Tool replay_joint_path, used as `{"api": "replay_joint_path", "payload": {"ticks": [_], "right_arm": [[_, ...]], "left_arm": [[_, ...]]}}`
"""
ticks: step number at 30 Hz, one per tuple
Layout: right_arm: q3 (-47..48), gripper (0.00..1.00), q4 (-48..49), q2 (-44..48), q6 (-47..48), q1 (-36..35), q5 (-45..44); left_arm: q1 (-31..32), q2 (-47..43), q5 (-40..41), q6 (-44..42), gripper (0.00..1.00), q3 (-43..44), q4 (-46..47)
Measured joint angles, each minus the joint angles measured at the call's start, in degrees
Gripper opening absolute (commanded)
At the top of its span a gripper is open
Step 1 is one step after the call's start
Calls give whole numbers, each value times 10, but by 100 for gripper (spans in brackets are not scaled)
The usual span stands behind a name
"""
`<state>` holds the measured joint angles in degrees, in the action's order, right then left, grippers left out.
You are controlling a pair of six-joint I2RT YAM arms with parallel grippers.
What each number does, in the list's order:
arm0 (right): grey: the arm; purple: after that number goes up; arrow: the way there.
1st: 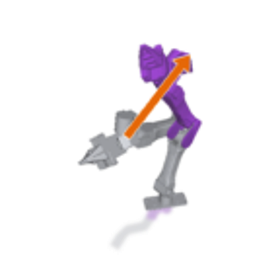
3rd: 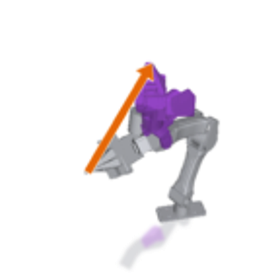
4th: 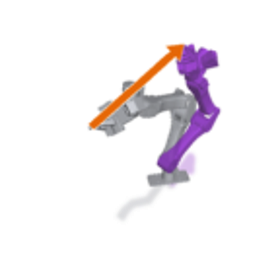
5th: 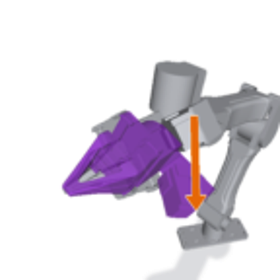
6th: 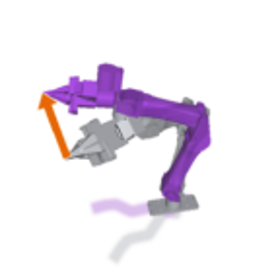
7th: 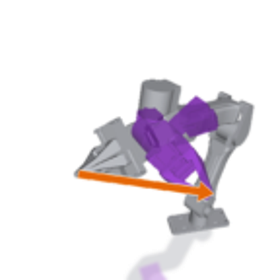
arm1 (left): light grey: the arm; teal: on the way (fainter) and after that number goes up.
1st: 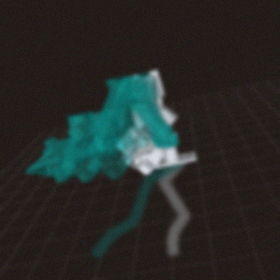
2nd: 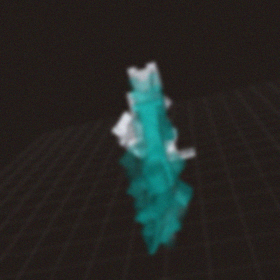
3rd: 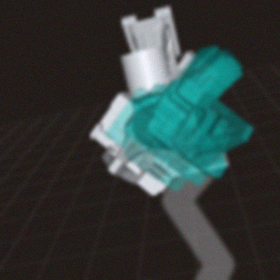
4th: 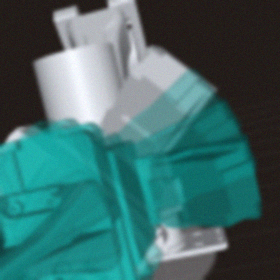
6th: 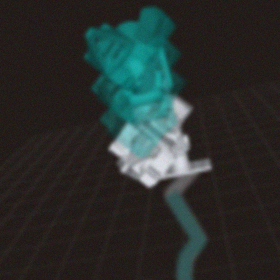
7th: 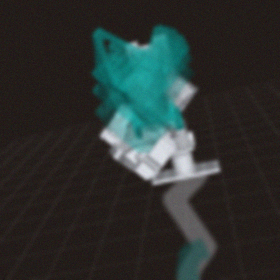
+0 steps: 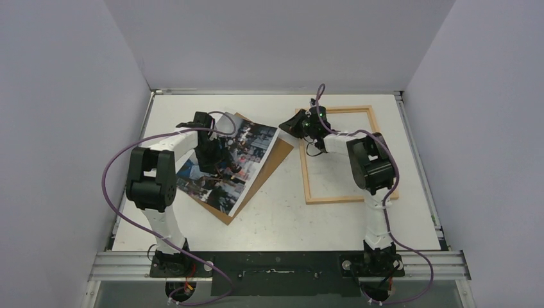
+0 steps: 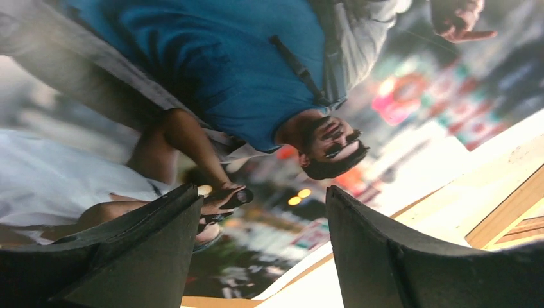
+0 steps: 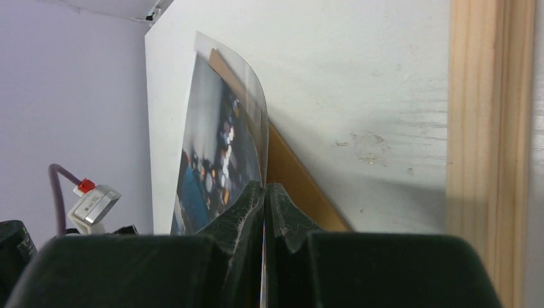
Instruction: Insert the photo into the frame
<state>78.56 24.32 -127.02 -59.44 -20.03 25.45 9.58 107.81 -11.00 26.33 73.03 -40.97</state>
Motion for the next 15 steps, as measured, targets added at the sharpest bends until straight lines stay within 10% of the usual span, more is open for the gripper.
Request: {"api": "replay_joint_path", "payload": {"ticks": [15], "right_arm": [[-25, 25, -9, 93, 72, -4, 22]], "left_arm": [[0, -41, 18, -7, 60, -70, 28]]}}
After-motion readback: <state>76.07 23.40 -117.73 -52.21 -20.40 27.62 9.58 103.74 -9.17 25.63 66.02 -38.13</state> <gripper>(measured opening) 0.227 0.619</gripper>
